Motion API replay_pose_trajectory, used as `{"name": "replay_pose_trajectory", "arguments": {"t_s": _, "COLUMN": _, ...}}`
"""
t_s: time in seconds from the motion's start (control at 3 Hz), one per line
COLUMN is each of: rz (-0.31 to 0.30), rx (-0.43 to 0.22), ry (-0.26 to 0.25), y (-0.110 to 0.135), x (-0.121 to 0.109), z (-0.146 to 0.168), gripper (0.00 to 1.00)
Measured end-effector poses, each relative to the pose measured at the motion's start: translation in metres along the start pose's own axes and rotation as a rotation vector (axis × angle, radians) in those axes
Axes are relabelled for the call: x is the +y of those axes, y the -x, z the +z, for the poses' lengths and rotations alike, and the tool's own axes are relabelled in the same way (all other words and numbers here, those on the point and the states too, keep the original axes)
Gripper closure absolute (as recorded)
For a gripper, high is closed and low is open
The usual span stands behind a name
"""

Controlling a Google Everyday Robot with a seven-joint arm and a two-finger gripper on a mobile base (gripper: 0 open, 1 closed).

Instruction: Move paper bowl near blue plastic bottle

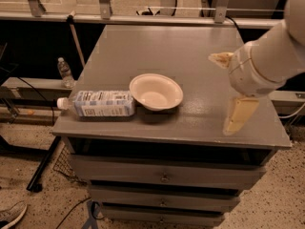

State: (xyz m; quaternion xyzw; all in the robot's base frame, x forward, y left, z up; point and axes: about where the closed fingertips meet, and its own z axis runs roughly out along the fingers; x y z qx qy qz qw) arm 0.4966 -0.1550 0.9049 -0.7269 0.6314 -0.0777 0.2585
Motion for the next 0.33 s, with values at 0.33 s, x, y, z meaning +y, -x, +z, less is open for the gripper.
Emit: {"name": "replay_pose_trajectory", "arguments": {"t_s": 0.33, "rz": 0.012, "rx": 0.007, "ry": -0.003, "y": -0.0061, "x": 0.0014, "z": -0.0033, "gripper": 0.0}}
